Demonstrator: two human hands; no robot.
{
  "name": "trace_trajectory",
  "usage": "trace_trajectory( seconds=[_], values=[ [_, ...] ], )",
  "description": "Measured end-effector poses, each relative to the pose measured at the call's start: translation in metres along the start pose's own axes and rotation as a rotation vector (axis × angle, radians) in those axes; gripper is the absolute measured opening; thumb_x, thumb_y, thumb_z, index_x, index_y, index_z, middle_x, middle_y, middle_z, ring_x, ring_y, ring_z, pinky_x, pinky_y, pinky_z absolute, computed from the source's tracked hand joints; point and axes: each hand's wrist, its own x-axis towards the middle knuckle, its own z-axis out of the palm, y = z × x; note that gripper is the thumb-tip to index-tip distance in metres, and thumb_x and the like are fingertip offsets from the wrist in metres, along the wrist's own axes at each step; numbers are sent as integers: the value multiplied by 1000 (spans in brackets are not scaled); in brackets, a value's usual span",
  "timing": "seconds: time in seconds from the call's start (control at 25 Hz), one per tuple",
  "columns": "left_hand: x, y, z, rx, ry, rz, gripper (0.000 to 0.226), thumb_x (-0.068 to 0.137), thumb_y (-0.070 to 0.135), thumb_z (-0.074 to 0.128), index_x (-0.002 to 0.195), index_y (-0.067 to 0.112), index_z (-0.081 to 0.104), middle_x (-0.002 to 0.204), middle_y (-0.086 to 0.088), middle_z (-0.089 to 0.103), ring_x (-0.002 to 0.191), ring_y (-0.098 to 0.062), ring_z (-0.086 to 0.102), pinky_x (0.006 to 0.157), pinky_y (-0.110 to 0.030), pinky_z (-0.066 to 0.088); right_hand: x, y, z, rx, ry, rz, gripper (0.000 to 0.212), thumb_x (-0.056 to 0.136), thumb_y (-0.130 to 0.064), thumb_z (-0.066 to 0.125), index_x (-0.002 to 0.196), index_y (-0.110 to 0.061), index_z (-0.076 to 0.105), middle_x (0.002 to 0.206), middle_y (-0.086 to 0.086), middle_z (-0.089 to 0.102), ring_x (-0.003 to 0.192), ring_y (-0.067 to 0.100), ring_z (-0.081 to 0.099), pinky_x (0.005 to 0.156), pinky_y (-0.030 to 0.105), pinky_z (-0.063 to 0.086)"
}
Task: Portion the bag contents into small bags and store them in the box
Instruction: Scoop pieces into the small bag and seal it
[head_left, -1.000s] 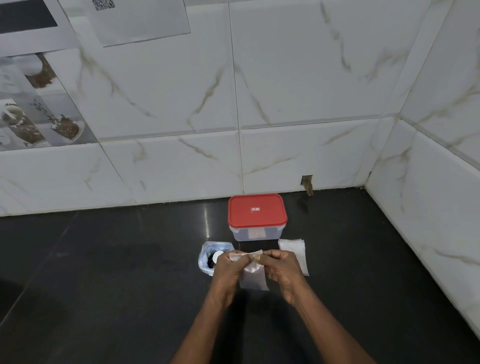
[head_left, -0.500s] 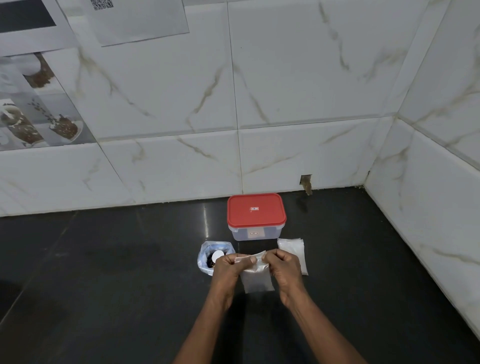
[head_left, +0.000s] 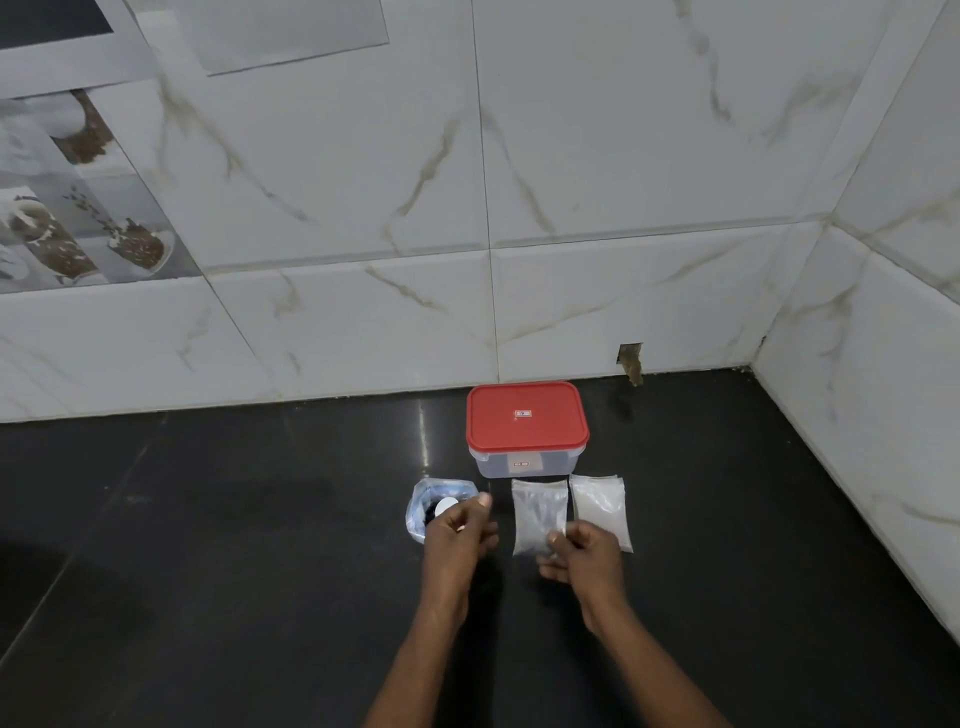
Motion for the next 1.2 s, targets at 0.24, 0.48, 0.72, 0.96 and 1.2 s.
trace_trajectory(
  seconds=[0.24,0.48,0.72,0.96,1.2],
  values=[
    [1,-11,-53,169,379,65,18,92,16,70,109,13,73,96,-7,77,87,-19,73,86,-39,59,63,1,40,-526,145,-21,10,92,-12,58,83,-7,58,81,15,69,60,26,69,58,43,61],
    [17,0,-72,445,514,51,47,93,24,69,133,2,61,123,-16,70,115,-31,66,102,-34,47,52,9,47,-1283,246,-396,39,88,-33,65,117,-9,57,109,10,60,84,24,68,65,35,54],
    [37,1,-63,391,410,-55,38,89,27,73,118,4,67,91,-5,73,64,-23,74,72,-45,64,43,46,41,-1405,0,-670,38,90,-23,58,129,-23,56,131,9,52,107,30,57,83,44,52],
    [45,-13,-63,329,421,-98,27,88,8,69,112,-4,67,88,-12,73,65,-26,75,69,-43,65,51,25,2,-1195,373,-492,30,80,-13,72,109,-7,67,101,13,66,90,30,61,78,40,53],
    [36,-18,-56,184,412,-141,51,90,22,73,130,-2,53,105,-20,70,65,-27,77,55,-30,60,78,11,-45,-999,446,-171,45,82,-24,72,118,-1,55,119,20,61,110,37,54,93,42,43]
  ],
)
